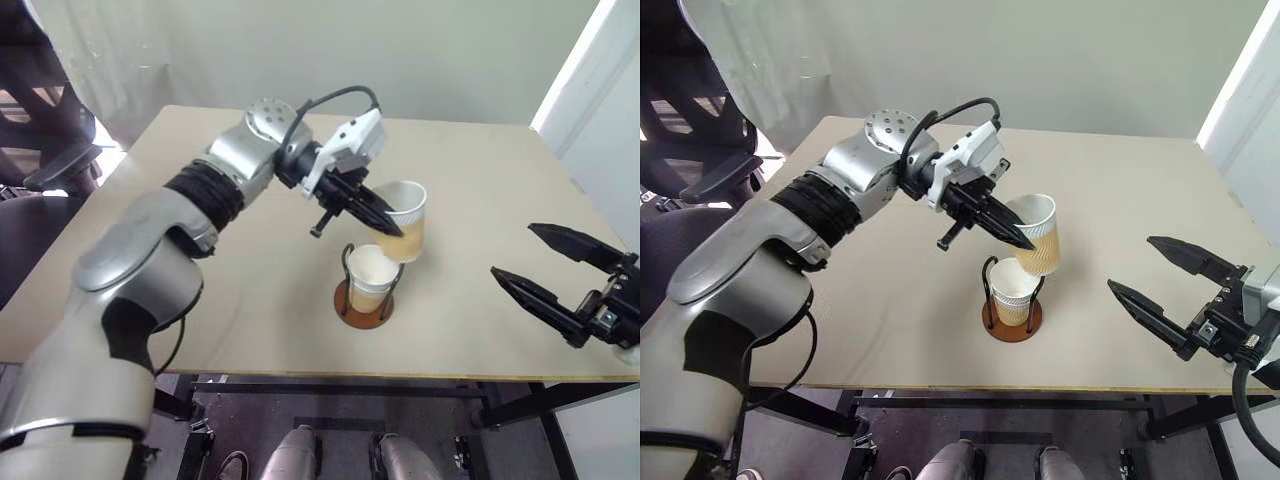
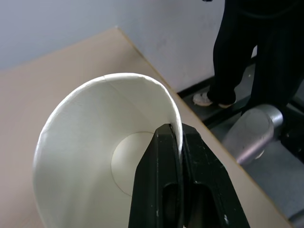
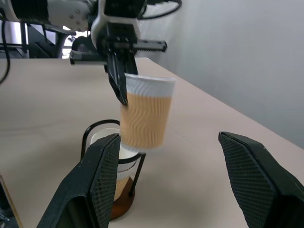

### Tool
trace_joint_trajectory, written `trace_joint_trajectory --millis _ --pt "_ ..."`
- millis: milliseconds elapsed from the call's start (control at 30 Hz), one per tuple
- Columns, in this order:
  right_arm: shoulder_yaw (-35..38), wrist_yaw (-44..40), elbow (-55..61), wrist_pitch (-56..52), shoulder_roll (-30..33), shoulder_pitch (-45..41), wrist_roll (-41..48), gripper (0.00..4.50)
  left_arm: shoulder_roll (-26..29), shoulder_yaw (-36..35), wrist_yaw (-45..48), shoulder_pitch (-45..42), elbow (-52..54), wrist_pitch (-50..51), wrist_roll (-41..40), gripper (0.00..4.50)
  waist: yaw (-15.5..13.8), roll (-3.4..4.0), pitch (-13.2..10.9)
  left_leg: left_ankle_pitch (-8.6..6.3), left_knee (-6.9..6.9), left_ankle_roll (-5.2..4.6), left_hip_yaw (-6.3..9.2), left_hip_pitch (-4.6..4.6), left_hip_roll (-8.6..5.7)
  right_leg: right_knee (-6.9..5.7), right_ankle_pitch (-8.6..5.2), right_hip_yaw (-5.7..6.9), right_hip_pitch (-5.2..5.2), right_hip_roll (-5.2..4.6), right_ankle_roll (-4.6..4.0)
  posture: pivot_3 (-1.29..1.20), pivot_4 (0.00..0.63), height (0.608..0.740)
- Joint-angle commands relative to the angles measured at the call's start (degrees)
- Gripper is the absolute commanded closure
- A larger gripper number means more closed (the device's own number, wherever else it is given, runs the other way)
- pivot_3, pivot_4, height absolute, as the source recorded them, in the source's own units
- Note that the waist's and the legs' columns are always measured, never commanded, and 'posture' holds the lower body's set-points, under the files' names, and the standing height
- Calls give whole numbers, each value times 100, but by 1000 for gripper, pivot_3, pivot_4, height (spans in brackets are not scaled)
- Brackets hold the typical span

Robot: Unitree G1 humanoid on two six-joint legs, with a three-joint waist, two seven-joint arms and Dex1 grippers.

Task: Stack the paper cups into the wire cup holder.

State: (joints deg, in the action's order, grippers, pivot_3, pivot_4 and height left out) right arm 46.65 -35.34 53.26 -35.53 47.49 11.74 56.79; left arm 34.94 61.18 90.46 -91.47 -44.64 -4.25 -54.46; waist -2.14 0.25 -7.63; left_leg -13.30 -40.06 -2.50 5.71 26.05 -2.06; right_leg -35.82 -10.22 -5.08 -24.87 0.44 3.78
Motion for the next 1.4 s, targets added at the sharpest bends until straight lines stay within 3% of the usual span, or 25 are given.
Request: trace_joint_trajectory --millis 33,300,700,1400 --pt "104 59 52 159 98 14 60 1117 224 216 204 -296 238 -182 -133 4462 1 0 0 -5 0 -1 0 0 0 0 -3 0 0 0 1 0 150 740" --pt "202 -227 135 395 -46 426 155 1117 164 505 204 -275 158 -237 -224 4462 -66 2 1 -26 -1 -12 0 1 -1 4 -19 3 7 -6 5 0 150 740" --pt "168 -568 341 1313 -972 1753 -383 1117 128 760 204 -326 247 -252 -360 4462 -70 2 1 -41 -1 -11 -2 -6 -1 6 -32 7 13 -10 2 0 150 740" --pt "-198 -339 292 1573 -947 1853 -664 1117 -2 1087 204 -309 124 -400 -328 4462 -72 2 1 -42 -2 -3 -2 -12 -1 6 -40 9 23 -11 1 0 150 740"
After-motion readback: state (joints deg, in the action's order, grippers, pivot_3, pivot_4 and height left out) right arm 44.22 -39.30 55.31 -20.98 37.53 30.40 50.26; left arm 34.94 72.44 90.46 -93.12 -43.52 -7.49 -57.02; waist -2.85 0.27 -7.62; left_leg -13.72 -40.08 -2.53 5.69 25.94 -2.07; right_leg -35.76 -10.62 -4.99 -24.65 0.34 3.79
